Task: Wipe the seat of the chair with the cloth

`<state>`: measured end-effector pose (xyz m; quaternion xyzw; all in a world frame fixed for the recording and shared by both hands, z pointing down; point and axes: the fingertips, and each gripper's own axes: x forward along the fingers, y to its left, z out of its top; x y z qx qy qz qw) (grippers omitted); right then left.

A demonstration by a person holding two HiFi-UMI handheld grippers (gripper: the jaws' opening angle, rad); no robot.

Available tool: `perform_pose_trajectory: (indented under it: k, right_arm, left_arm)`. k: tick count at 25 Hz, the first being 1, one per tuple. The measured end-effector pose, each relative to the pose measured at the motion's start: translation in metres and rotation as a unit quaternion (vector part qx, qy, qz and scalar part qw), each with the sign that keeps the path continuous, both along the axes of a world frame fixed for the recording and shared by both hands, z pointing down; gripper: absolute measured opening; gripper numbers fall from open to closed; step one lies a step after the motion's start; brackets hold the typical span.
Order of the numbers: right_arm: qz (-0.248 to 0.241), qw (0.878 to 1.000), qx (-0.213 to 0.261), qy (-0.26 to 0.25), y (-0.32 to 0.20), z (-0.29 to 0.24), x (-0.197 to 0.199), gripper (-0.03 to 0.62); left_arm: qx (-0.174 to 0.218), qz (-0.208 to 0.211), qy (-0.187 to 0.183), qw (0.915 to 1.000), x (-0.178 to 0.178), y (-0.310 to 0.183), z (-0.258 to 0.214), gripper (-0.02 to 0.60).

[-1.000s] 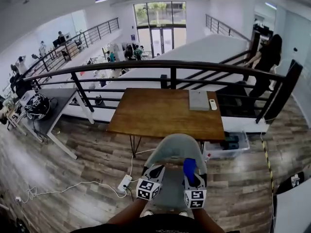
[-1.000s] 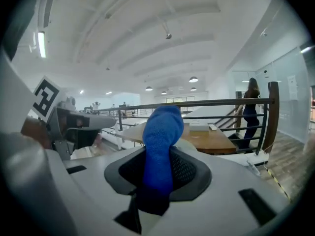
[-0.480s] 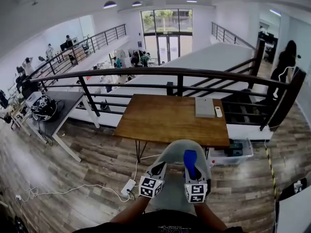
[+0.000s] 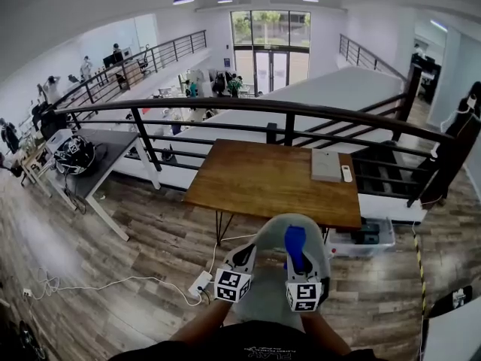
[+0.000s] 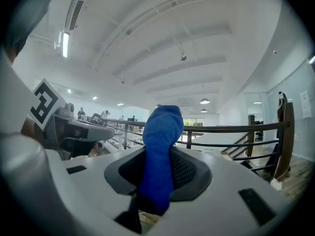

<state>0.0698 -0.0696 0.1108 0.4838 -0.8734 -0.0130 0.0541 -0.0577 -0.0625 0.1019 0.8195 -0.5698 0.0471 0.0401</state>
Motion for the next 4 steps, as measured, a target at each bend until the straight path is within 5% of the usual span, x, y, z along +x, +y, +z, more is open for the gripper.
perform_pose_trajectory:
  k: [4]
  right_arm:
    - [-0.005, 1.000, 0.002, 0.005, 0.0014, 0.0010, -0.0062, 0.114]
  left_arm:
    - [0.000, -0.002, -0.001, 1.0000, -0.0045, 0.0024, 0.0026, 0.002]
